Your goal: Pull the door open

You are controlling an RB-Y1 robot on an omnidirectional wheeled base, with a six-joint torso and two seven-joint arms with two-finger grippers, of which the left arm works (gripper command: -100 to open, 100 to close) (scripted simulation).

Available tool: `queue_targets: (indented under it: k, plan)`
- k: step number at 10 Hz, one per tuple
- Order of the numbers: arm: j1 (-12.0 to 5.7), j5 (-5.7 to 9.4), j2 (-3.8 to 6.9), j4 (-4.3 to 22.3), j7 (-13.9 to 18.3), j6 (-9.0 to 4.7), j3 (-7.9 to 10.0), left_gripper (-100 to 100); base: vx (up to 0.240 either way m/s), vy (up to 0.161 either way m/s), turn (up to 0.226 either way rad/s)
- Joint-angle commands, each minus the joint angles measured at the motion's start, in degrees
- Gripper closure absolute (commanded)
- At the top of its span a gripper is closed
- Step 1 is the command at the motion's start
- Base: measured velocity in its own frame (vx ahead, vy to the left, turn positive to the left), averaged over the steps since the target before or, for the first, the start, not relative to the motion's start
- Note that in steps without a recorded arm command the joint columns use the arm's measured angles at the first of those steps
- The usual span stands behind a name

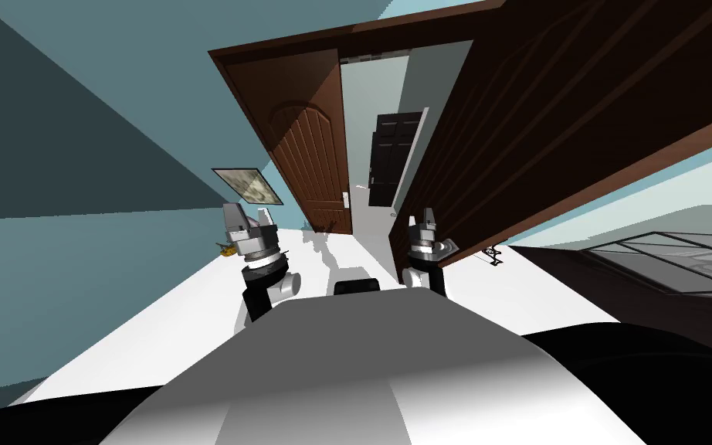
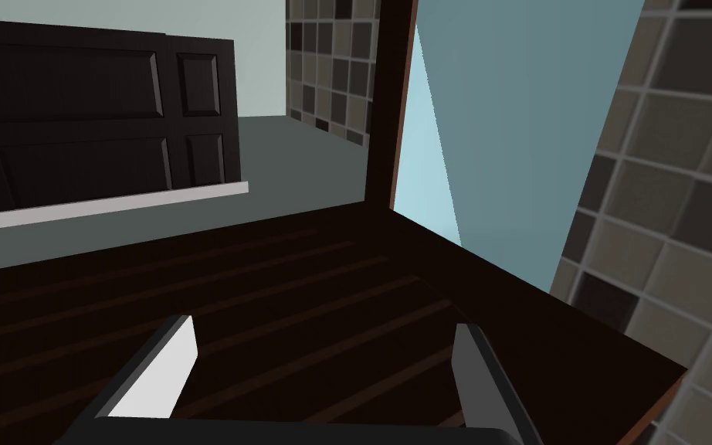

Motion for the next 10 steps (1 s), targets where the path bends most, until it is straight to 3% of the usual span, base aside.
queue_targets:
  k: [1,7,10]
  plan:
    - [-0.81,0.19,0.66,1.88,0.38,0.57,-0.02,-100,0.079,-0.006,-0.058]
    - [-3.55,0.85,2.38,8.22,1.66,2.52,-0.10,-100,0.123,-0.001,-0.047]
    - [-5.48,1.31,3.32,12.67,2.56,3.88,-0.15,-100,0.128,-0.007,-0.058]
